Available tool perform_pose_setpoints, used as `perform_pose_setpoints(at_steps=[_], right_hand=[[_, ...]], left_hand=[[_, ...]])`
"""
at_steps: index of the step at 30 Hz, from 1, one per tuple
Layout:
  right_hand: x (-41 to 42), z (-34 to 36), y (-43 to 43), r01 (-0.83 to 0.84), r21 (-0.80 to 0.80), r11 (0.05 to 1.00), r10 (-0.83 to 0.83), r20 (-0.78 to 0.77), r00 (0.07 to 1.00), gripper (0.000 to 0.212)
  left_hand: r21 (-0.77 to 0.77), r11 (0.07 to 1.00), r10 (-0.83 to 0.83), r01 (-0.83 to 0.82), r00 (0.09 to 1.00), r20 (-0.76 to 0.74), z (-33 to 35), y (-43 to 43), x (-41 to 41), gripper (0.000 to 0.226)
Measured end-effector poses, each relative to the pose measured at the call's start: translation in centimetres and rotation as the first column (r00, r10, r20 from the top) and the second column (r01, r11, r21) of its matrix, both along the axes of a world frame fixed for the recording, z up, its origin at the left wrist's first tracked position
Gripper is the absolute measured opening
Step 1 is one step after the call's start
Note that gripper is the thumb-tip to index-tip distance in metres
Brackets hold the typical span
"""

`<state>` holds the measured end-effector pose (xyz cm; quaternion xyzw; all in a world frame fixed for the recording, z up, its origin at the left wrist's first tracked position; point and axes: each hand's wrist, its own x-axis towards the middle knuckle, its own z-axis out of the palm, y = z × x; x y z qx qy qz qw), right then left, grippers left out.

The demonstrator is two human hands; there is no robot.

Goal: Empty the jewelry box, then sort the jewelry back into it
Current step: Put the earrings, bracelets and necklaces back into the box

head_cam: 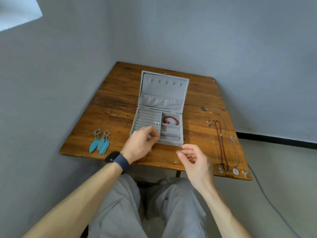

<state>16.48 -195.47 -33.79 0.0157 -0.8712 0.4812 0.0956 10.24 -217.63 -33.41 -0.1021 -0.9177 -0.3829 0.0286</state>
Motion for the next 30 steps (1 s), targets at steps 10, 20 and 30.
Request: perform_pose_setpoints(at_steps=[10, 20, 30], right_hand=[[-10.3, 3.0, -5.4, -0.266, 0.299, 0.917, 0.268, 0.035, 0.963, 0.016], [-17.6, 2.8, -10.1, -0.393, 0.611, 0.687, 0.260, 0.298, 0.918, 0.013], [-18.3, 3.2, -11.6, -0.334, 0.626, 0.704, 0.068, 0.409, 0.910, 0.026]], left_hand=[[0.483, 0.811, 0.277, -0.331, 0.943, 0.183, 1.1, -7.2, 1.6, 0.014], [0.543, 0.734, 0.314, -0.409, 0.912, 0.263, 1.2, -11.4, 1.9, 0.009], [0.534, 0.748, 0.300, -0.394, 0.919, 0.258, 1.0, -11.6, 1.6, 0.010]])
